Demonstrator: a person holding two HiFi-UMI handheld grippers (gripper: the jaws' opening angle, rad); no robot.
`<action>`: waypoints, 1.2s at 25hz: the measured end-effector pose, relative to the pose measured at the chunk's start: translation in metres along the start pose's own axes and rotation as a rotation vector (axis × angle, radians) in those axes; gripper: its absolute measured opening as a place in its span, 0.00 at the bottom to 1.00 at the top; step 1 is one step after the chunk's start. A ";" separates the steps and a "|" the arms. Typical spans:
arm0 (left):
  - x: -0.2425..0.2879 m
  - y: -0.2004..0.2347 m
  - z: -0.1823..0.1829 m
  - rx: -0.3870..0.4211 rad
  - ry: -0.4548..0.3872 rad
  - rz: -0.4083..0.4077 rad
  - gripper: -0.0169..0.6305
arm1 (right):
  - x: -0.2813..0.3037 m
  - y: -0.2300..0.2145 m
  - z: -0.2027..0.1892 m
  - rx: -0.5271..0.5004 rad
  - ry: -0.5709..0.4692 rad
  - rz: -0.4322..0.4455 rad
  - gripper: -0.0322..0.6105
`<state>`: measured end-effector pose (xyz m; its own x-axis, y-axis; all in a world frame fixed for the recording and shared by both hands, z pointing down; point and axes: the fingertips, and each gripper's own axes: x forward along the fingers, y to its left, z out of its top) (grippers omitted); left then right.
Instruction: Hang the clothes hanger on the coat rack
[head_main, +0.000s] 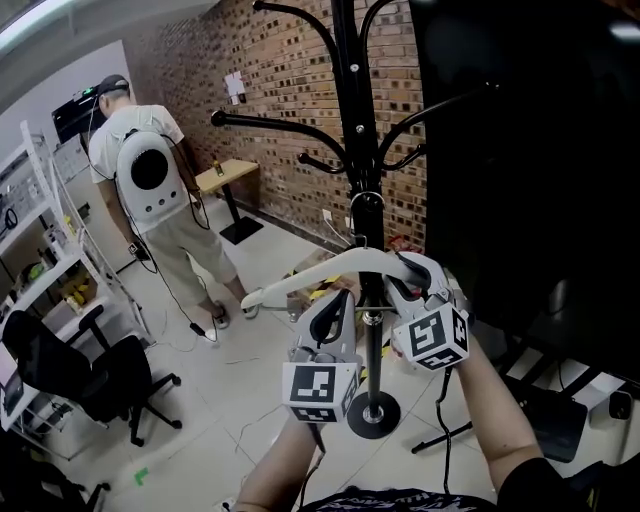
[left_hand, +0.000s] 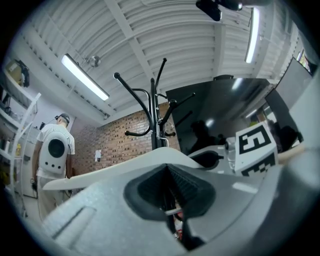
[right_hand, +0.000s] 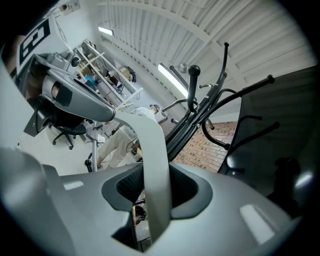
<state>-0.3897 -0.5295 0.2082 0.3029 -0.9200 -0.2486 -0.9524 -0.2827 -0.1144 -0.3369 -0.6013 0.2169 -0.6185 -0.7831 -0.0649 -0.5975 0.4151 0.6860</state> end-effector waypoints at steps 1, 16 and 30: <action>0.000 0.001 0.000 -0.003 -0.001 -0.002 0.03 | -0.001 -0.001 0.001 0.000 -0.003 -0.011 0.26; -0.006 0.005 -0.004 -0.044 -0.017 -0.043 0.03 | -0.071 -0.026 0.058 0.161 -0.306 -0.232 0.34; -0.021 -0.019 -0.026 -0.091 0.040 -0.103 0.03 | -0.105 0.031 0.051 0.270 -0.256 -0.221 0.08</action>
<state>-0.3786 -0.5120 0.2408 0.3992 -0.8944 -0.2016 -0.9162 -0.3978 -0.0493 -0.3168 -0.4822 0.2081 -0.5470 -0.7408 -0.3899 -0.8208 0.3832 0.4235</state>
